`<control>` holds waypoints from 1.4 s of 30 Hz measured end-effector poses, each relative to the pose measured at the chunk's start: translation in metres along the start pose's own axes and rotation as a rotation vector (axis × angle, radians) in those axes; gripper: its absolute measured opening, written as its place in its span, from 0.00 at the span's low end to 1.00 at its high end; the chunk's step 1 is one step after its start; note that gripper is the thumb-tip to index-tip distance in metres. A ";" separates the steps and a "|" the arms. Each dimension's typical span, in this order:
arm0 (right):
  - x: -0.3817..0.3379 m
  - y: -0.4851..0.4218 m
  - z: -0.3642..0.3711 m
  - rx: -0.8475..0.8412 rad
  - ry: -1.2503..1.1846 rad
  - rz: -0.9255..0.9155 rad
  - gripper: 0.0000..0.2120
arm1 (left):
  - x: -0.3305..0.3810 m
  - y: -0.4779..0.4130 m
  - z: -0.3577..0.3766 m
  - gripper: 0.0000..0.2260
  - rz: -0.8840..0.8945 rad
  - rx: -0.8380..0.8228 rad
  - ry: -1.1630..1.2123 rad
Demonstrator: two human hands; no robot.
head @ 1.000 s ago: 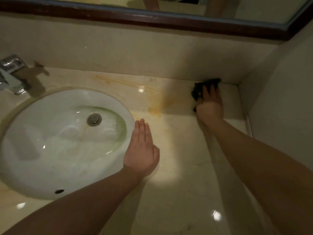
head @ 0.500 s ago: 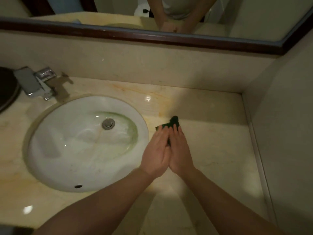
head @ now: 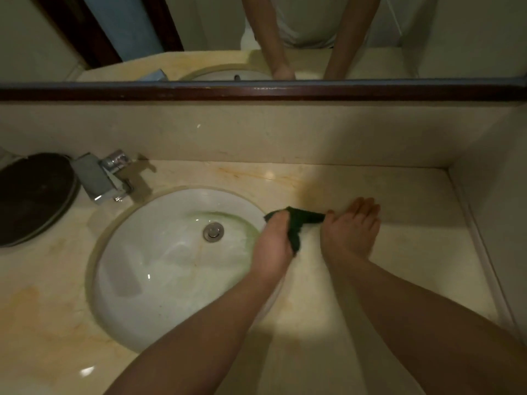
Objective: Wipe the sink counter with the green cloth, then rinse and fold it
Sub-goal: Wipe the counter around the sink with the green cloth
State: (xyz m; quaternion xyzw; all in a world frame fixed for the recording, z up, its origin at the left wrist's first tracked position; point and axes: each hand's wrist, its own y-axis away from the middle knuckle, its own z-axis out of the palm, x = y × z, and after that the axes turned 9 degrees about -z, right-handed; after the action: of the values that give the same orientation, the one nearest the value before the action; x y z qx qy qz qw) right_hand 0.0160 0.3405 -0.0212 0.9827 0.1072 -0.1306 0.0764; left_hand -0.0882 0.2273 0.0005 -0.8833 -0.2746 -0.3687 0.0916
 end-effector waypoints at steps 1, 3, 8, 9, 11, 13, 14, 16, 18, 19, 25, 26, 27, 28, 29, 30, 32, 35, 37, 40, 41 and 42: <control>-0.002 0.000 0.003 0.034 0.038 -0.005 0.35 | -0.004 -0.011 -0.019 0.15 -0.057 0.069 0.077; -0.002 -0.001 0.008 0.083 0.069 -0.022 0.35 | -0.024 -0.036 -0.062 0.16 -0.186 0.245 0.128; 0.000 -0.003 0.014 0.129 0.119 -0.042 0.36 | -0.109 -0.098 -0.155 0.20 -0.377 0.552 0.028; -0.001 -0.002 0.015 0.139 0.118 -0.044 0.36 | -0.121 -0.110 -0.166 0.19 -0.408 0.540 -0.025; -0.001 -0.003 0.018 0.171 0.123 -0.050 0.37 | -0.138 -0.133 -0.170 0.18 -0.479 0.417 -0.145; 0.000 -0.005 0.021 0.181 0.133 -0.043 0.37 | -0.142 -0.149 -0.152 0.20 -0.532 0.290 -0.317; 0.000 -0.005 0.022 0.176 0.133 -0.035 0.38 | -0.146 -0.156 -0.140 0.21 -0.532 0.260 -0.421; -0.002 -0.006 0.021 0.155 0.133 -0.022 0.38 | -0.146 -0.163 -0.118 0.22 -0.527 0.258 -0.600; -0.002 -0.008 0.020 0.148 0.142 -0.010 0.38 | -0.143 -0.165 -0.105 0.22 -0.509 0.271 -0.669; -0.003 -0.009 0.019 0.140 0.143 -0.007 0.38 | -0.140 -0.163 -0.101 0.21 -0.483 0.269 -0.684; -0.001 -0.007 0.019 0.124 0.150 -0.017 0.38 | -0.097 -0.148 -0.059 0.24 -0.254 0.176 -0.663; 0.000 -0.007 0.019 0.126 0.147 -0.022 0.38 | -0.086 -0.145 -0.050 0.25 -0.208 0.146 -0.663; 0.000 -0.007 0.019 0.134 0.141 -0.028 0.37 | -0.070 -0.139 -0.040 0.25 -0.169 0.105 -0.660; 0.000 -0.007 0.019 0.141 0.137 -0.032 0.37 | -0.053 -0.133 -0.026 0.26 -0.127 0.068 -0.657; 0.000 -0.007 0.019 0.141 0.133 -0.036 0.37 | -0.036 -0.125 -0.011 0.26 -0.068 0.050 -0.649; 0.001 -0.006 0.018 0.139 0.128 -0.039 0.37 | -0.021 -0.117 0.006 0.27 0.001 0.029 -0.636; 0.002 -0.005 0.018 0.141 0.128 -0.057 0.37 | -0.002 -0.106 0.030 0.28 0.080 -0.055 -0.613; 0.002 -0.004 0.016 0.134 0.141 -0.068 0.35 | -0.017 -0.109 0.014 0.28 0.038 -0.075 -0.561; 0.002 -0.003 0.014 0.122 0.161 -0.075 0.35 | -0.048 -0.115 -0.018 0.27 -0.048 -0.002 -0.610; 0.000 -0.003 0.013 0.113 0.158 -0.073 0.35 | -0.111 -0.141 -0.074 0.26 -0.278 0.094 -0.743; 0.000 -0.004 0.013 0.115 0.151 -0.069 0.36 | -0.126 -0.150 -0.090 0.26 -0.360 0.123 -0.772; 0.001 -0.004 0.014 0.115 0.149 -0.066 0.36 | -0.135 -0.158 -0.101 0.26 -0.435 0.142 -0.794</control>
State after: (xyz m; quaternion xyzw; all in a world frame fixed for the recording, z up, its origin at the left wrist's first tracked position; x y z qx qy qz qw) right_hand 0.0123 0.3421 -0.0351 0.9883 0.1373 -0.0655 0.0074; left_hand -0.3138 0.2658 -0.0291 -0.8696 -0.4921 0.0076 -0.0400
